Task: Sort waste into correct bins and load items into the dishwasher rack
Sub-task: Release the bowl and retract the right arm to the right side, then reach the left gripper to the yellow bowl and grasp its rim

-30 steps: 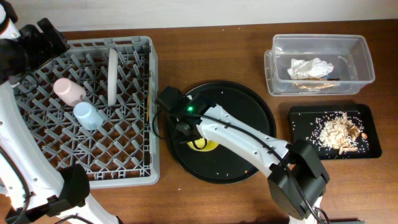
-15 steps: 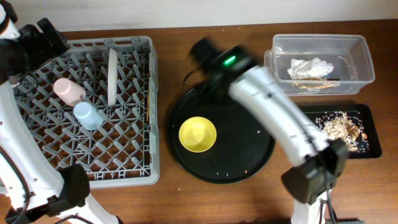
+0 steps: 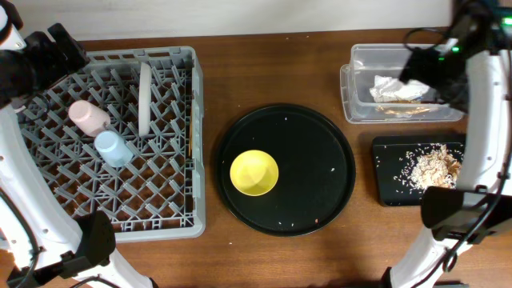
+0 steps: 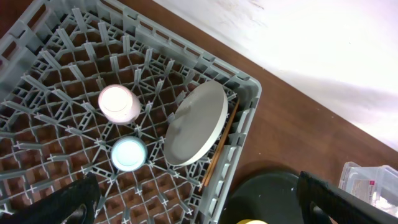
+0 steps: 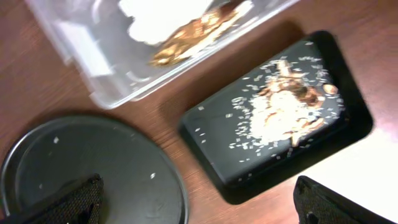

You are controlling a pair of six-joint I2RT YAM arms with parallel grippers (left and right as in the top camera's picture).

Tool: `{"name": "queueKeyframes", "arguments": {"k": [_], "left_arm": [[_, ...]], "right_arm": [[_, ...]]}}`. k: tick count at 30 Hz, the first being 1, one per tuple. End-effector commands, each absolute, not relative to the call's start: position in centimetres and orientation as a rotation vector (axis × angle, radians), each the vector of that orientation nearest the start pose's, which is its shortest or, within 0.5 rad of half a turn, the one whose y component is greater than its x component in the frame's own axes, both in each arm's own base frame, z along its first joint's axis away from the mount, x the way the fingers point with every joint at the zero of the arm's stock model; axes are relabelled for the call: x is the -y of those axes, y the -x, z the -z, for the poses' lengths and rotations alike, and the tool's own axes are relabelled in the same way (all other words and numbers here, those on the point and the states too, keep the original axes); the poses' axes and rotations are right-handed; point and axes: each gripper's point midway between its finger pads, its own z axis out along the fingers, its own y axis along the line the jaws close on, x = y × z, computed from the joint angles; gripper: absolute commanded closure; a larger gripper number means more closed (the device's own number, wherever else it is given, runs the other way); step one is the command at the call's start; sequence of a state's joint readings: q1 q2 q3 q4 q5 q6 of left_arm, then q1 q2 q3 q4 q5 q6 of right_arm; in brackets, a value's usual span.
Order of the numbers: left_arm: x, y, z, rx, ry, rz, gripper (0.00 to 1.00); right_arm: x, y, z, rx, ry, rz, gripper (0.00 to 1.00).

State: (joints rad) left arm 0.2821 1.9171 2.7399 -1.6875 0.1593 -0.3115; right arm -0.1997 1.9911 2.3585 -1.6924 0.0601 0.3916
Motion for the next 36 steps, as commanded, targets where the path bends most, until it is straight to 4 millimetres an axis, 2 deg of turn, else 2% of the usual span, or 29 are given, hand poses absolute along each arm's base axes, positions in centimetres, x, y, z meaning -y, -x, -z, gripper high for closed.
{"name": "queueKeyframes", "arguments": {"k": [1, 6, 8, 10, 11, 12, 15, 18, 21, 23, 26, 29, 31, 36], "left_arm": [[-8.3, -37.6, -40.7, -2.313, 0.649, 0.199, 0.01], [-8.4, -37.6, -40.7, -2.313, 0.651, 0.195, 0.01], [-8.4, -37.6, -40.7, -2.313, 0.651, 0.195, 0.01], [-7.6, -37.8, -40.8, -2.314, 0.639, 0.257, 0.01], [-6.6, -37.9, -40.9, -2.317, 0.611, 0.325, 0.01], [-4.3, -38.0, -41.5, -2.317, 0.544, 0.486, 0.01], [-0.6, -37.8, -42.7, -2.302, 0.427, 0.748, 0.01], [3.0, -37.5, -43.3, -2.311, 0.284, 0.883, 0.01], [8.0, -36.9, -42.6, -2.363, 0.049, 0.913, 0.01], [12.1, -36.0, -41.5, -2.417, -0.107, 0.942, 0.01], [16.0, -35.0, -39.5, -2.504, -0.224, 0.901, 0.01], [18.2, -34.3, -37.6, -2.568, -0.306, 0.794, 0.01], [18.8, -34.0, -36.9, -2.589, -0.335, 0.715, 0.00], [21.9, -31.9, -35.0, -2.656, -0.468, 0.720, 0.01]], "right_arm": [[11.7, -37.7, -26.6, -2.717, -0.938, 0.076, 0.01], [14.1, -36.9, -26.6, -2.687, -1.026, 0.088, 0.01], [14.3, -36.8, -26.6, -2.685, -1.033, 0.090, 0.01], [14.3, -36.8, -26.6, -2.685, -1.033, 0.090, 0.01], [14.3, -36.8, -26.6, -2.685, -1.033, 0.090, 0.01], [14.3, -36.8, -26.6, -2.685, -1.033, 0.090, 0.01], [14.3, -36.8, -26.6, -2.685, -1.033, 0.090, 0.01], [14.3, -36.8, -26.6, -2.685, -1.033, 0.090, 0.01], [14.3, -36.8, -26.6, -2.685, -1.033, 0.090, 0.01], [14.3, -36.8, -26.6, -2.685, -1.032, 0.090, 0.01], [14.3, -36.8, -26.6, -2.684, -1.033, 0.090, 0.01], [14.3, -36.8, -26.6, -2.685, -1.033, 0.090, 0.01], [14.3, -36.8, -26.6, -2.685, -1.033, 0.090, 0.01], [14.3, -36.8, -26.6, -2.685, -1.033, 0.090, 0.01]]}}
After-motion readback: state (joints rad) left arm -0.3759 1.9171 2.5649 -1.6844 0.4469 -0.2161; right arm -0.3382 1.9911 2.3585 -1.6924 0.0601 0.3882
